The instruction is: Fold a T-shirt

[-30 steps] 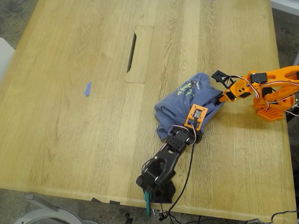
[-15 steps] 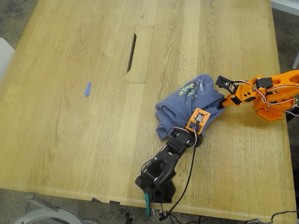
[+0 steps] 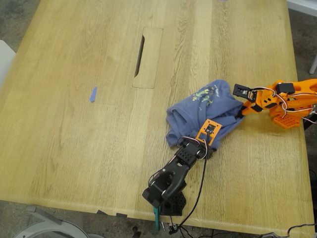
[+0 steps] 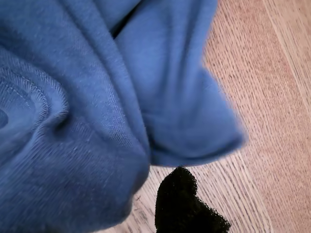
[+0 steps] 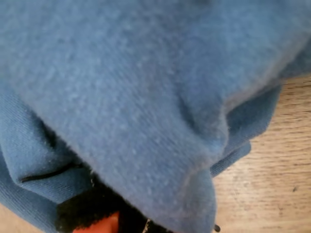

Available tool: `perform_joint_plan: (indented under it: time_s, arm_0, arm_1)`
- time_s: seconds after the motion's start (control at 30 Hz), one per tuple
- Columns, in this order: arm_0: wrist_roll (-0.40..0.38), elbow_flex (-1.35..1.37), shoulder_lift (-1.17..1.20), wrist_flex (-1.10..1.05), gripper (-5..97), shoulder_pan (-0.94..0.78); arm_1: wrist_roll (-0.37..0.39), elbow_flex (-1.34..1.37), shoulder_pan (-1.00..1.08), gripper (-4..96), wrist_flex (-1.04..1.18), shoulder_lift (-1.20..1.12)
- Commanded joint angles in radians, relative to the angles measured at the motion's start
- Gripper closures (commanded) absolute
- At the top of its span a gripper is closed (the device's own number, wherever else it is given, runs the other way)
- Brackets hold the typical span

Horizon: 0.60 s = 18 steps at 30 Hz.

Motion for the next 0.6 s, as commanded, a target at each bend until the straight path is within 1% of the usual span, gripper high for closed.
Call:
perform_joint_plan:
  time_s: [0.0, 0.1, 0.17, 0.23, 0.33, 0.4, 0.57]
  arm_0:
    - [0.015, -0.029, 0.066, 0.014, 49, 0.006]
    - [0.021, -0.035, 0.086, 0.038, 44, 0.006]
    - [0.021, -0.051, 0.094, 0.063, 40, 0.006]
    - [0.025, -0.069, 0.094, 0.072, 38, 0.006]
    - [0.034, -0.095, 0.089, 0.083, 34, 0.006]
    - [0.041, -0.109, 0.089, 0.095, 32, 0.006]
    - [0.048, -0.140, 0.089, 0.107, 29, 0.006]
  arm_1:
    - [-0.041, -0.002, -0.028, 83.7, 0.097, 0.051]
    - [-0.064, -0.017, -0.041, 86.8, 0.158, 0.095]
    - [-0.067, -0.032, -0.037, 91.2, 0.179, 0.109]
    - [-0.083, -0.067, -0.028, 91.0, 0.199, 0.112]
    - [-0.089, -0.135, -0.023, 78.4, 0.245, 0.115]
    - [-0.075, -0.181, -0.025, 71.3, 0.298, 0.120]
    - [-0.055, -0.258, 0.005, 64.2, 0.365, 0.149]
